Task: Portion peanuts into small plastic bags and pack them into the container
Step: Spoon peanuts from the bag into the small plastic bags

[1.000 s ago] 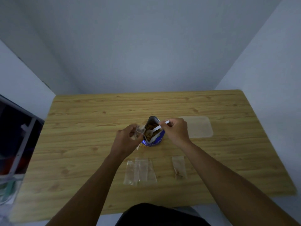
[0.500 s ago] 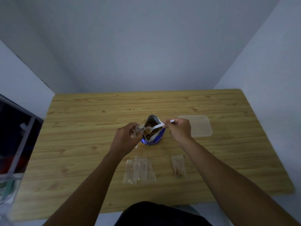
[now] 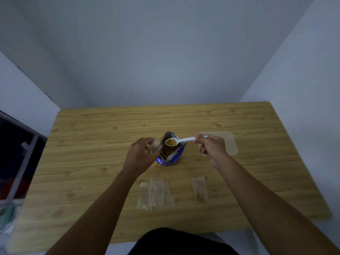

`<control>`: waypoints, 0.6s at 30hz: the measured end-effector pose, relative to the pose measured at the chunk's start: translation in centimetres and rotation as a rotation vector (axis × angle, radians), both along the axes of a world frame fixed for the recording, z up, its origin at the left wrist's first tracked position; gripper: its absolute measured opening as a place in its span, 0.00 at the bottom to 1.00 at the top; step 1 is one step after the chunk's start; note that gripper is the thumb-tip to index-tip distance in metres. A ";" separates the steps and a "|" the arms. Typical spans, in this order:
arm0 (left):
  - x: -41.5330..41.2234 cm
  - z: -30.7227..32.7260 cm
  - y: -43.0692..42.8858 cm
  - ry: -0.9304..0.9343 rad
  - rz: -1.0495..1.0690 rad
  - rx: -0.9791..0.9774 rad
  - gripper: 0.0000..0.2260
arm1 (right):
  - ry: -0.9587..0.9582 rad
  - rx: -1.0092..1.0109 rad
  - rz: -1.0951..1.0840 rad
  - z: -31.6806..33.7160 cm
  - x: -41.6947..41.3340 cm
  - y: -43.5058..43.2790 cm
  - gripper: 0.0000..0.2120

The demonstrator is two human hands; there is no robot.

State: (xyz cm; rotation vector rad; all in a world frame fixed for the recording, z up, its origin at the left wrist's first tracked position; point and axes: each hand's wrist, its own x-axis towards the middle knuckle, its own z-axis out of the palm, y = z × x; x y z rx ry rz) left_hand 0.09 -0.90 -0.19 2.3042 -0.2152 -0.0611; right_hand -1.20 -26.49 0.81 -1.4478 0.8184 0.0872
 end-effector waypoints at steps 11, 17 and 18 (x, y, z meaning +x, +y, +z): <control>0.8 1.4 -2.9 -0.113 -0.056 0.068 0.13 | -0.316 -0.252 0.323 5.7 1.1 0.5 0.03; 0.7 1.6 -3.4 -0.119 -0.062 -0.035 0.14 | -0.432 -0.407 0.615 7.0 1.3 1.0 0.04; 0.6 1.5 -3.3 -0.113 -0.050 -0.047 0.14 | -0.444 -0.382 0.615 7.1 1.4 0.8 0.04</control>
